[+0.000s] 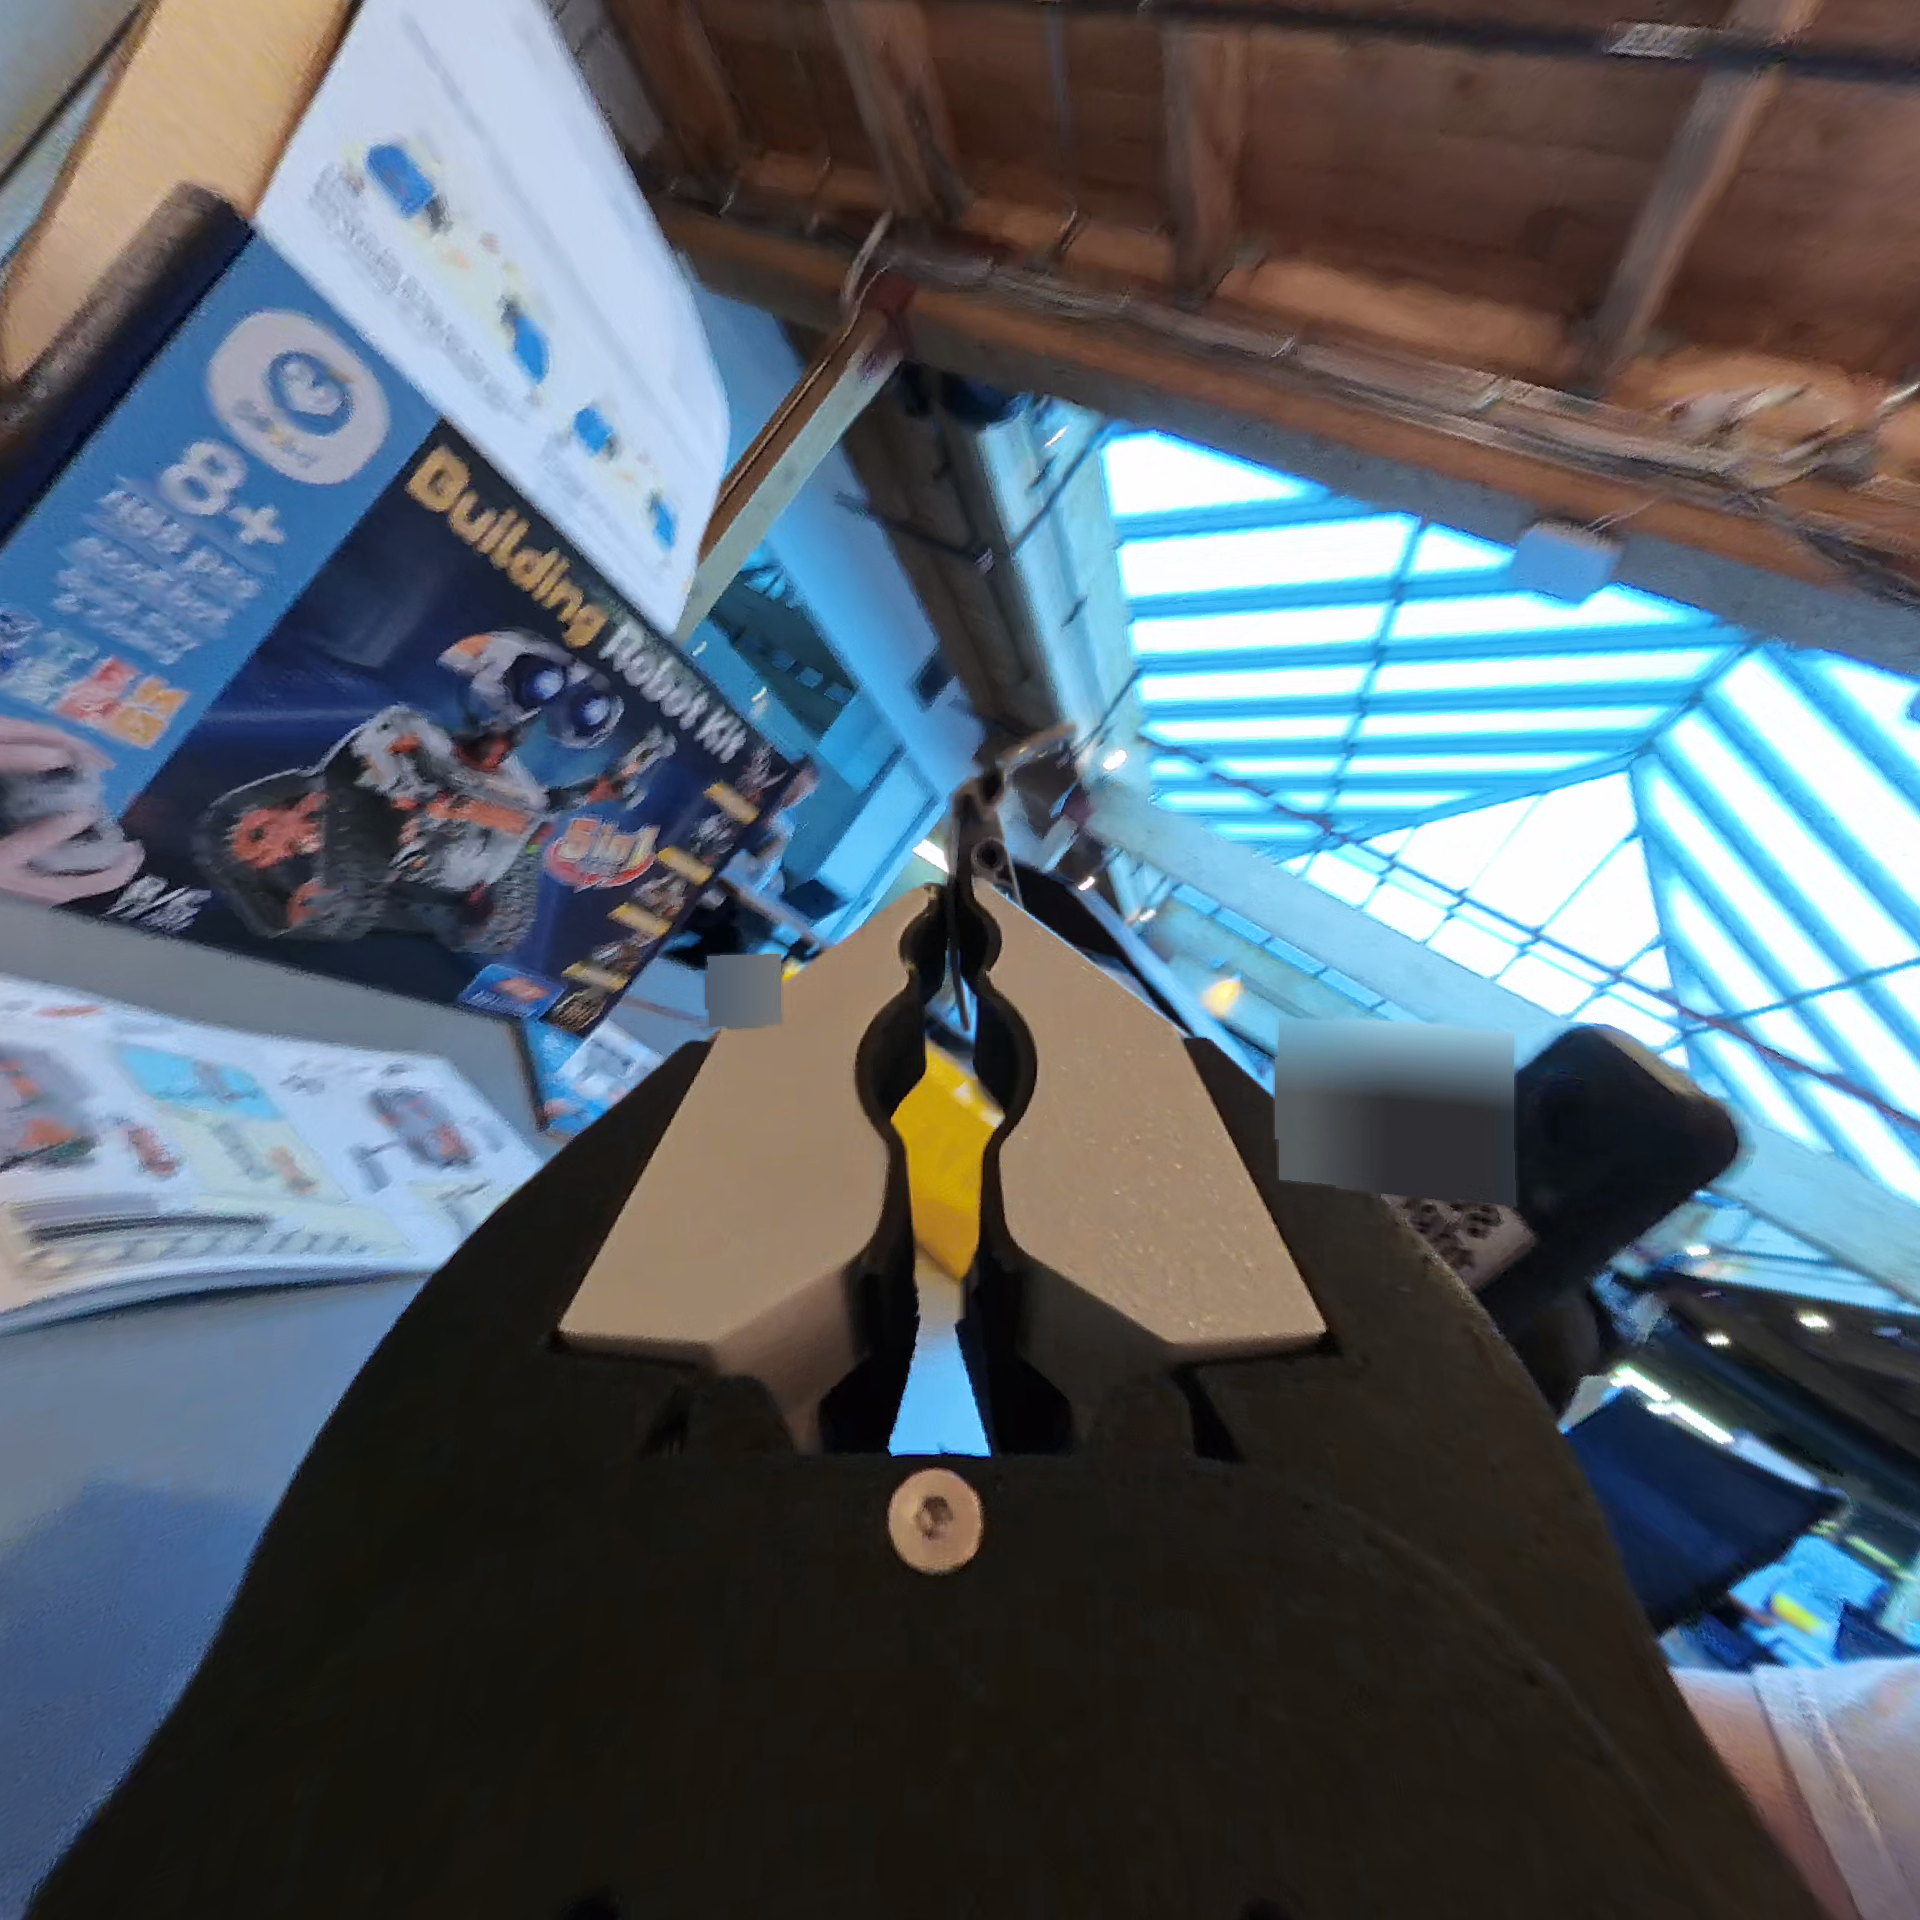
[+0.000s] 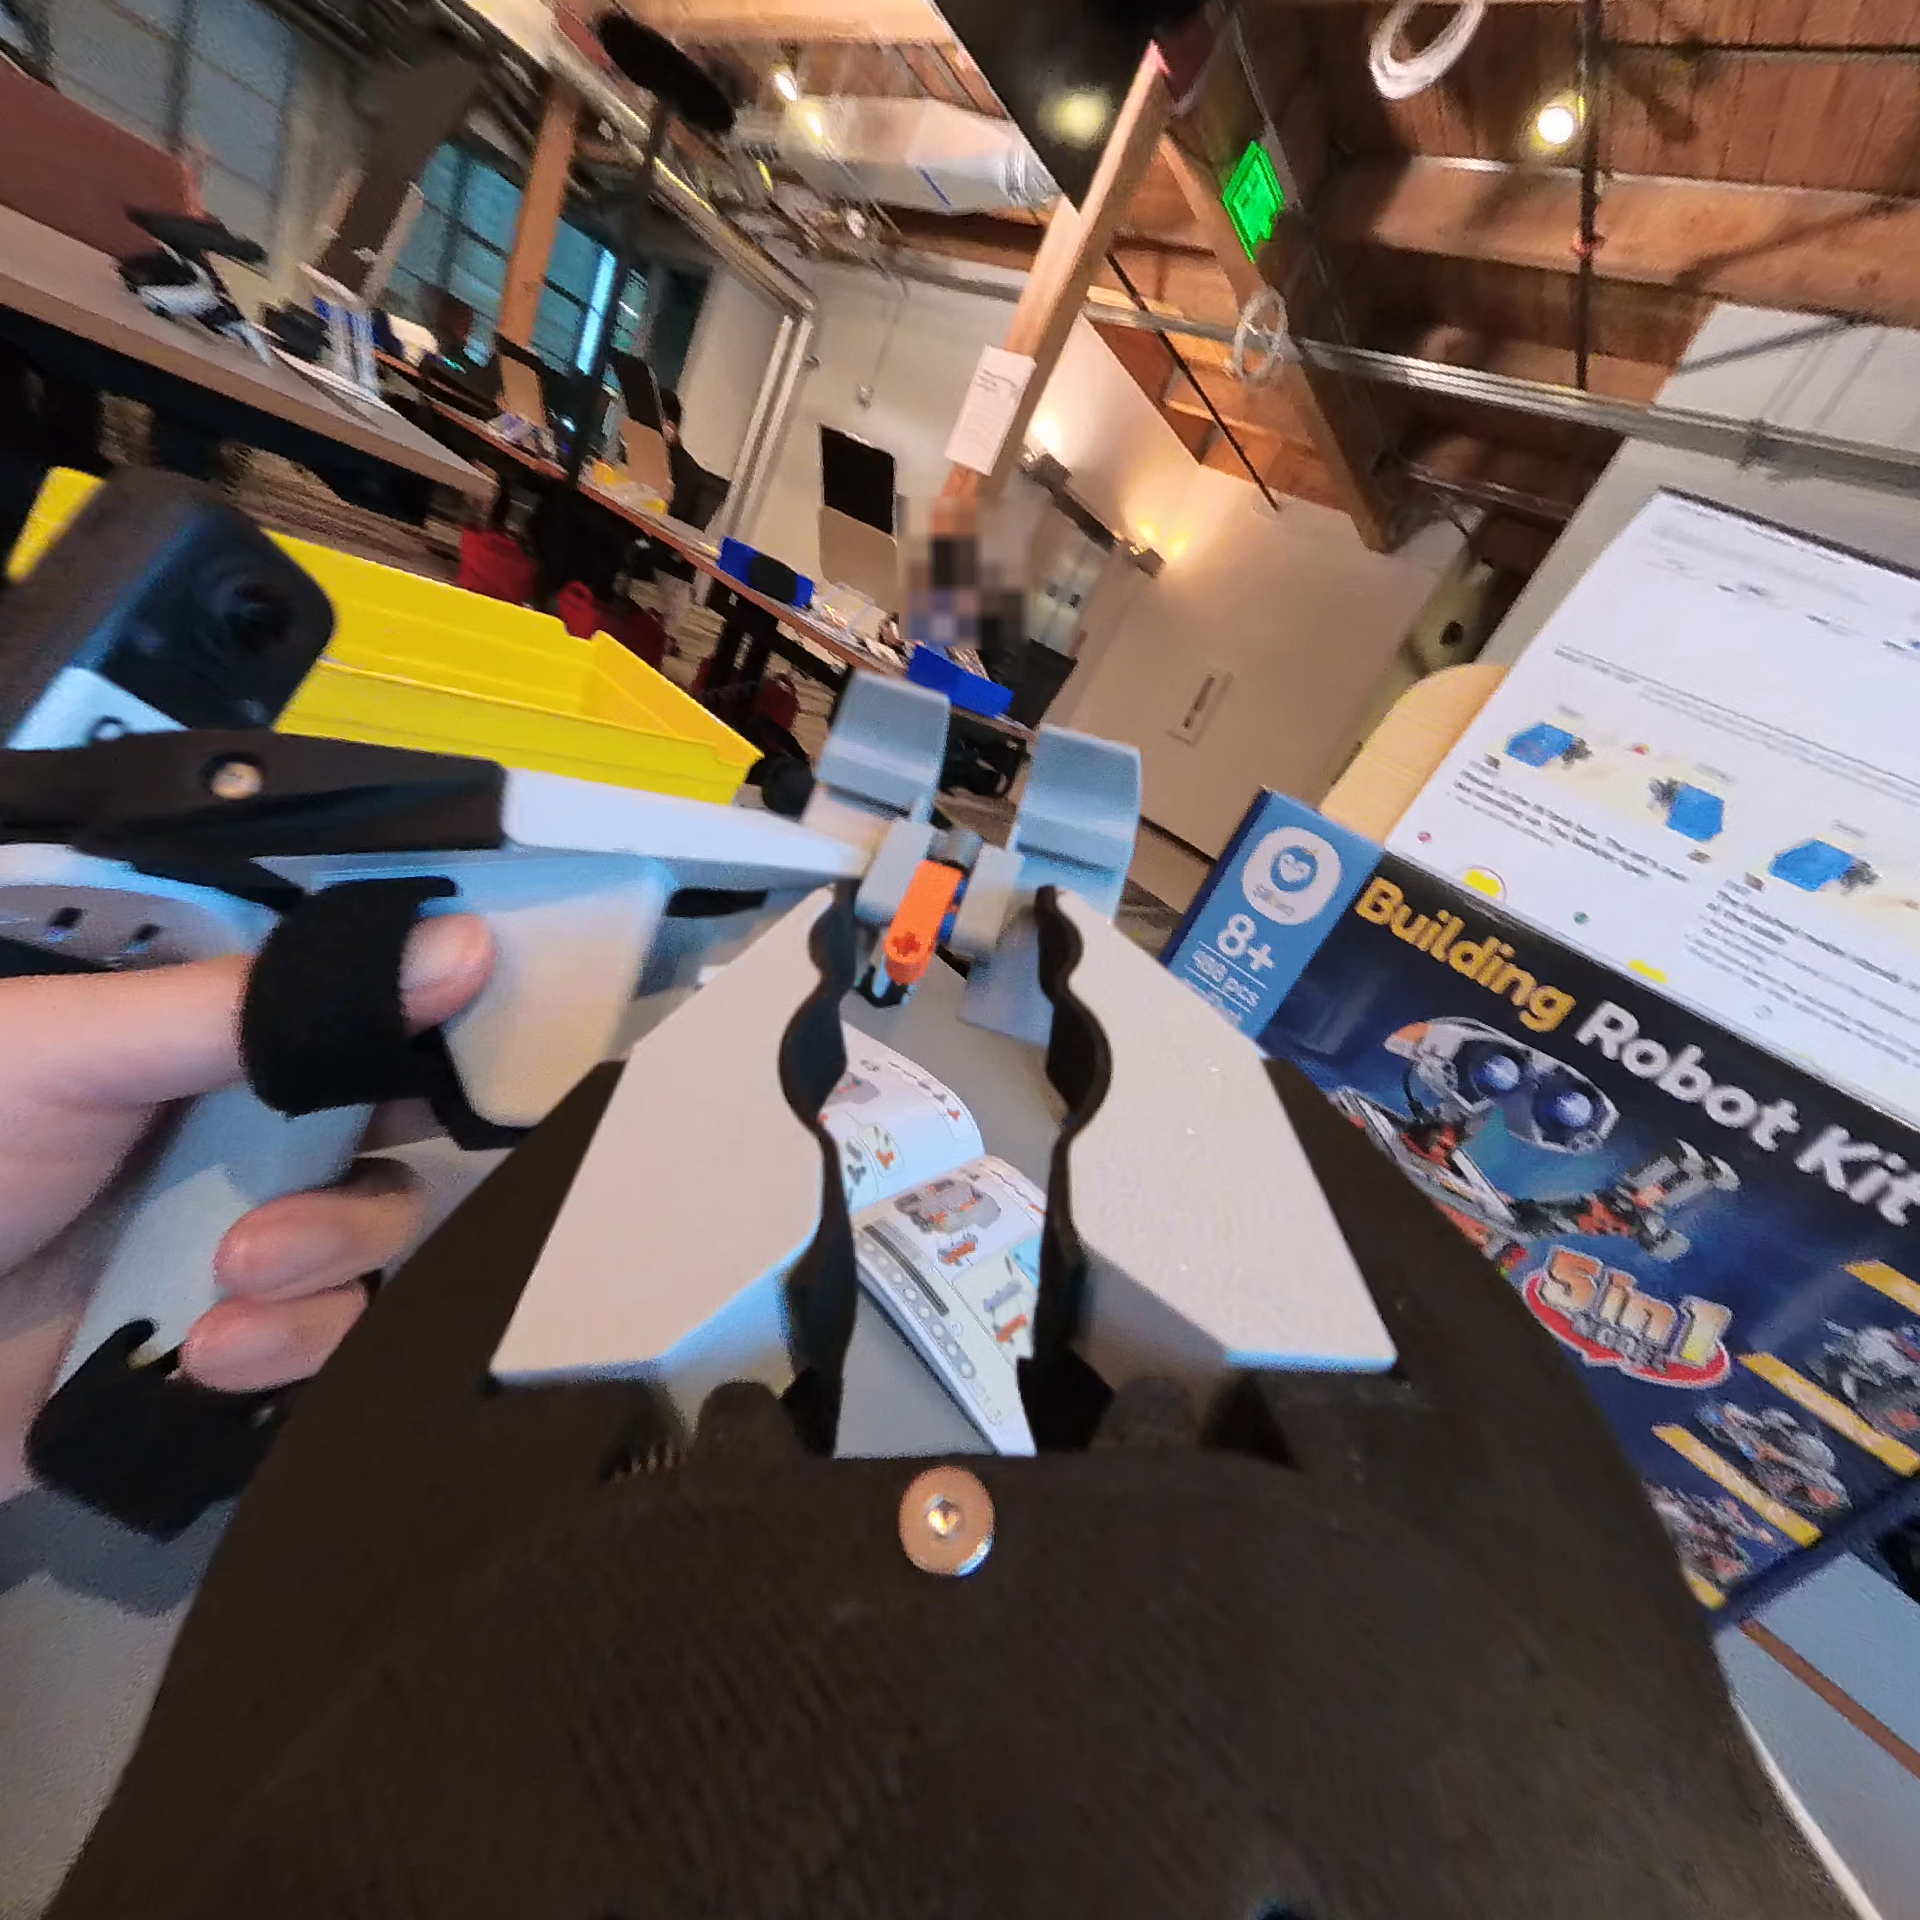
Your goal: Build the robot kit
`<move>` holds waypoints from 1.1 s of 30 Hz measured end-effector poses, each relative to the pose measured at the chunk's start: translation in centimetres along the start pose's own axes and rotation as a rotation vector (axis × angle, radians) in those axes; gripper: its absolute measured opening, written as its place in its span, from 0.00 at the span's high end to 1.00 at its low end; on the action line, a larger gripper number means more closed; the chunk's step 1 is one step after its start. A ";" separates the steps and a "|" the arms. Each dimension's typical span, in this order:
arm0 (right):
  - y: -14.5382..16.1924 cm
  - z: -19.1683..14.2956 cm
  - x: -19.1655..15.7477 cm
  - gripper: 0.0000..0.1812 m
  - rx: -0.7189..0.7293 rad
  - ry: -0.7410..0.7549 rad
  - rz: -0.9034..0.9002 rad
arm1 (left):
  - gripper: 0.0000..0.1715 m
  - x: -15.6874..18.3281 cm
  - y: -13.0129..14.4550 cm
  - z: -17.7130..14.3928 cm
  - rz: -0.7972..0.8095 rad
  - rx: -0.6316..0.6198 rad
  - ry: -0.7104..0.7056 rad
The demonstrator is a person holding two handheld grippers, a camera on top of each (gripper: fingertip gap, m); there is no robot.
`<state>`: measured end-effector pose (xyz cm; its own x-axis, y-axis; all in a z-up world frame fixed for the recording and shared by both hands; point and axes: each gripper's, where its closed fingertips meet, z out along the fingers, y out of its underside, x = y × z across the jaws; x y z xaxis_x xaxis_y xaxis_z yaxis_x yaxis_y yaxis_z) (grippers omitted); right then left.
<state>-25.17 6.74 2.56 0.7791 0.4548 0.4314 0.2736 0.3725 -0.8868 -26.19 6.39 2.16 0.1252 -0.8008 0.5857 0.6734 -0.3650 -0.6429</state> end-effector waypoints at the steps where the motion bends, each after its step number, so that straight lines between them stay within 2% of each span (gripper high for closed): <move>1: 0.1 0.0 0.1 0.81 -0.006 0.006 0.010 | 1.00 0.1 0.0 0.0 -0.011 0.008 0.007; 5: -0.1 -0.2 0.2 0.81 0.007 0.028 -0.006 | 1.00 0.4 0.0 0.1 -0.045 0.025 0.031; 7: -0.3 -0.2 -0.1 0.85 0.002 0.019 -0.052 | 1.00 0.5 0.1 0.1 -0.063 0.037 0.042; 10: -0.7 -0.8 0.1 0.85 0.016 -0.008 -0.090 | 1.00 1.2 0.4 0.2 -0.147 0.016 0.115; 13: -0.1 -1.6 0.2 0.85 0.006 -0.063 -0.118 | 0.94 1.5 0.1 -0.2 -0.188 -0.030 0.161; 15: 0.5 -2.4 0.0 0.85 -0.001 -0.132 -0.136 | 0.86 0.8 0.7 -0.4 -0.083 -0.169 0.107; 17: 2.0 -3.2 0.2 0.85 -0.071 -0.207 -0.131 | 0.70 1.4 0.3 -0.9 0.094 -0.288 0.118; 20: 4.3 -4.8 -1.4 0.85 -0.109 -0.406 -0.090 | 0.69 1.1 0.2 -2.2 0.423 -0.461 0.099; 22: 5.6 -5.6 -2.2 0.85 -0.132 -0.473 -0.069 | 0.72 0.6 1.2 -2.6 0.545 -0.563 0.082; 24: 6.1 -5.9 -2.9 0.85 -0.131 -0.512 -0.117 | 0.75 -0.5 2.7 -2.3 0.443 -0.641 0.046; 26: 6.6 -5.8 -3.2 0.85 -0.136 -0.520 -0.169 | 0.77 -0.6 4.5 -1.9 0.197 -0.703 0.087; 29: 7.4 -5.8 -3.6 0.85 -0.142 -0.539 -0.248 | 0.74 -1.2 6.9 -1.8 -0.080 -0.788 0.115; 30: 7.4 -5.9 -3.8 0.85 -0.129 -0.550 -0.280 | 0.75 -1.2 7.6 -1.9 -0.124 -0.821 0.122; 31: 7.5 -6.0 -4.2 0.85 -0.114 -0.570 -0.312 | 0.84 -1.2 8.1 -2.0 -0.136 -0.845 0.125; 33: 8.1 -6.1 -4.4 0.85 -0.118 -0.583 -0.358 | 0.88 -1.8 8.8 -2.1 -0.109 -0.865 0.096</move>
<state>-22.91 2.89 -7.54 0.2080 0.6928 0.6905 0.5426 0.5057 -0.6708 -22.01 3.64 -5.52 0.0040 -0.7631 0.6462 -0.1153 -0.6423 -0.7578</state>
